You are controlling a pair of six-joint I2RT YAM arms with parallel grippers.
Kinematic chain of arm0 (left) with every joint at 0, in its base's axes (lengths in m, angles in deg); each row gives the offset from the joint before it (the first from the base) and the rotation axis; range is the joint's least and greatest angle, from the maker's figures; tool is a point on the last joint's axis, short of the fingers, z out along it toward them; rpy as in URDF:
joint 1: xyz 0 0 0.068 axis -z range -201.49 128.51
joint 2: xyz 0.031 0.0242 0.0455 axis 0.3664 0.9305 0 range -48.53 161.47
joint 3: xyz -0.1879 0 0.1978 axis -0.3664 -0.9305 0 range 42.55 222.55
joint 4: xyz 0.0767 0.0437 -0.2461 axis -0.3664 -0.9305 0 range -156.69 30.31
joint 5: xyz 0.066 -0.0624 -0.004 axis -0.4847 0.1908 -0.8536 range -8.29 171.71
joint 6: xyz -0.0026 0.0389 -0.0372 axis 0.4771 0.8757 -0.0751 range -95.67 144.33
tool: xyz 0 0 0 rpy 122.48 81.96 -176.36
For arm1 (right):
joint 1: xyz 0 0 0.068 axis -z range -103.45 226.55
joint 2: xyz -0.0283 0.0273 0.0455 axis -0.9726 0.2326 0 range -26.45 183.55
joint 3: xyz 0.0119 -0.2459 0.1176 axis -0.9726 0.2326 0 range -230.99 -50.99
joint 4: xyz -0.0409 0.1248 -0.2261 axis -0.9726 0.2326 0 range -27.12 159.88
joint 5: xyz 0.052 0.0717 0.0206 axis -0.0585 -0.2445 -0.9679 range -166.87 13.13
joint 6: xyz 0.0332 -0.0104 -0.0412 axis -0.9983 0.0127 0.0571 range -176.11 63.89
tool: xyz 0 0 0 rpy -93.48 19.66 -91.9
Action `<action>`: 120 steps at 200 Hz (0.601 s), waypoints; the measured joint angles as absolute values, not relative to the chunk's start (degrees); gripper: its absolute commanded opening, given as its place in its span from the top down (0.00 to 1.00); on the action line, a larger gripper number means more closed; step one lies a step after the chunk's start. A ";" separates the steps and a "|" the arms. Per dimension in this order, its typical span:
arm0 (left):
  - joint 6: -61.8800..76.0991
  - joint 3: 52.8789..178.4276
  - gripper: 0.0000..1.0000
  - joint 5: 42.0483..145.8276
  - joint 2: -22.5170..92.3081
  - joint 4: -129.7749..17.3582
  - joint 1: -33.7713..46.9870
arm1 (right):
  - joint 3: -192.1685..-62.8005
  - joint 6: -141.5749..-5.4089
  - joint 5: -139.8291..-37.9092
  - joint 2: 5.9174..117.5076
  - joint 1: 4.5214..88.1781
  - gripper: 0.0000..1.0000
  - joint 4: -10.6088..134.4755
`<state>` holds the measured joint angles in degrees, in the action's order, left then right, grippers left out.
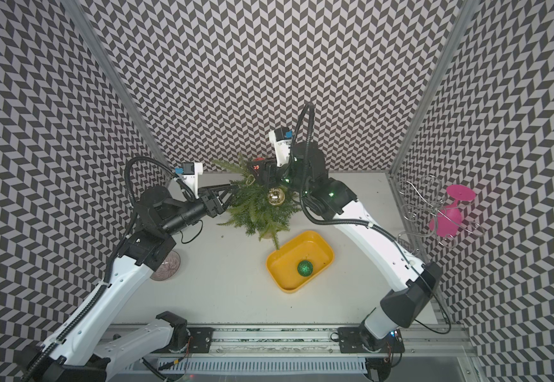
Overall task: Decorate the small christmas tree with ornaments
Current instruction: Hang an ornament on the christmas tree.
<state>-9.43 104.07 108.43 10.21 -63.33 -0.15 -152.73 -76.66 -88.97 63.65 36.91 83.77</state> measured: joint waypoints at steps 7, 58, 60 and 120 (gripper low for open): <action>-9.52 104.07 0.39 108.49 10.43 -63.13 -0.15 | -152.31 -76.69 -88.97 63.37 36.91 0.42 83.68; -9.89 104.07 0.43 109.48 12.15 -62.24 -0.15 | -149.62 -76.84 -88.53 60.40 36.65 0.42 83.48; -9.87 104.07 0.44 109.48 12.24 -62.24 -0.15 | -149.47 -76.88 -88.47 60.29 36.63 0.42 83.44; -9.84 105.51 0.49 109.96 15.04 -61.91 -0.13 | -146.76 -77.87 -88.44 59.19 36.30 0.42 82.89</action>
